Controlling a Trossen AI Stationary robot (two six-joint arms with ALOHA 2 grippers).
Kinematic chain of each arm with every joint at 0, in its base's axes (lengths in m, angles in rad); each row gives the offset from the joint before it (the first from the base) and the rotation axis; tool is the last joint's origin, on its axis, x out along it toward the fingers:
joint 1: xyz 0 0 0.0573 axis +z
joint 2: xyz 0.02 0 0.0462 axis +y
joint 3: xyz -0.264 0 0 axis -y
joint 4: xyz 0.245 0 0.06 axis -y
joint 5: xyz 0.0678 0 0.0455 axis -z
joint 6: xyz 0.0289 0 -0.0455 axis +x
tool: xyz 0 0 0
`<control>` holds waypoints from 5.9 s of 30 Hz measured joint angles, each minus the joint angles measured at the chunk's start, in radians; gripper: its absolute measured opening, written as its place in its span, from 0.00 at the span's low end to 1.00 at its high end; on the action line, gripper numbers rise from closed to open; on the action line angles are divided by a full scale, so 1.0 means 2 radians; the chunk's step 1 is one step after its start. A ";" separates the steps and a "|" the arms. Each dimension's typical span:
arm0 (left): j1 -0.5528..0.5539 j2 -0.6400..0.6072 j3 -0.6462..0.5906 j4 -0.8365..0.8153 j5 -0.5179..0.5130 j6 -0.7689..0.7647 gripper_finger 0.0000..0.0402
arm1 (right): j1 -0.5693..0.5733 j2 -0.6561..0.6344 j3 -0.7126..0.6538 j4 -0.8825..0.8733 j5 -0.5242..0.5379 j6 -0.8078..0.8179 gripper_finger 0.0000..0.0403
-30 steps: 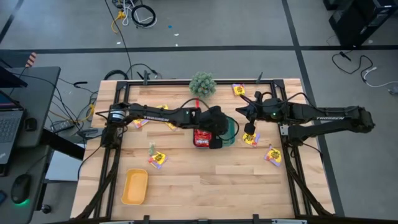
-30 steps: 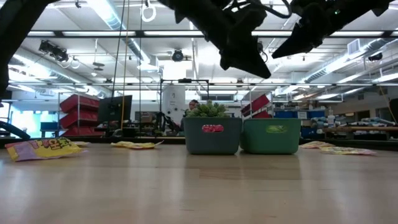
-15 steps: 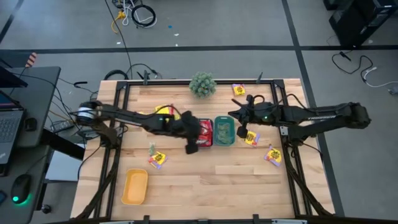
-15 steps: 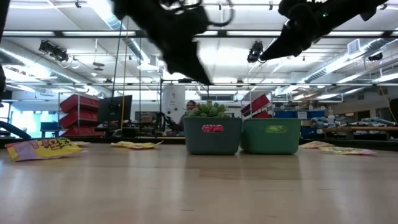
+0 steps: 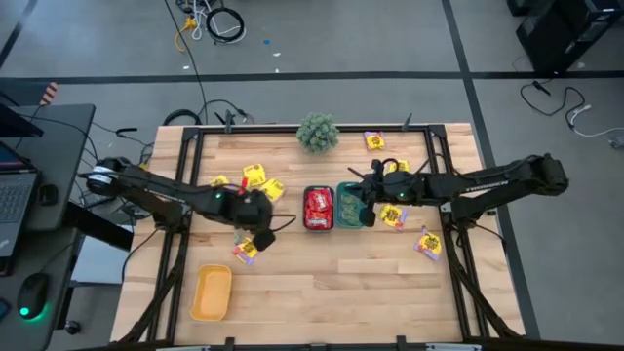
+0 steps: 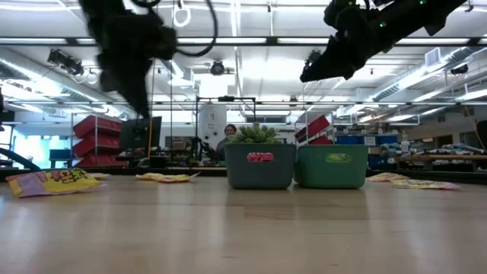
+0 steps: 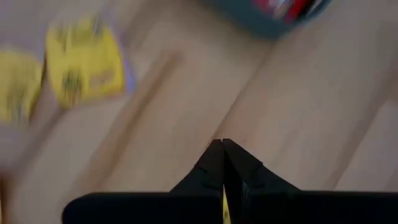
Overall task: Sort candy
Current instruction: Put the green gummy into the green bin, then put the yellow candy pack into the yellow bin
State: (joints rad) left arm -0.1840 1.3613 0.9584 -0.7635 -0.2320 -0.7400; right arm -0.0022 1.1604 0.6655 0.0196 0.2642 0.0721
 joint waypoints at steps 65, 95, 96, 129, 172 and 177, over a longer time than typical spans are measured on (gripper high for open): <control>0.051 -0.014 -0.164 0.080 0.055 -0.091 0.28 | 0.023 0.101 0.000 0.102 -0.029 -0.001 0.06; 0.049 0.006 -0.162 0.120 0.070 0.081 0.25 | 0.023 0.101 0.000 0.093 -0.029 -0.008 0.06; 0.049 0.006 -0.159 0.118 0.070 0.082 0.21 | 0.023 0.101 0.000 0.093 -0.030 -0.008 0.06; 0.148 0.283 0.283 0.189 0.178 0.432 0.00 | -0.058 -0.110 0.000 -0.139 0.032 0.001 0.07; 0.150 0.391 0.379 0.158 0.184 0.433 0.38 | -0.102 -0.122 0.000 -0.165 0.028 -0.012 0.09; 0.145 0.363 0.377 0.145 0.180 0.453 0.21 | -0.102 -0.122 0.000 -0.165 0.028 -0.014 0.09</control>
State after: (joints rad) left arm 0.1068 2.0873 1.7129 -0.4733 0.1275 0.1651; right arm -0.2066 0.9157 0.6655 -0.3107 0.3202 0.0444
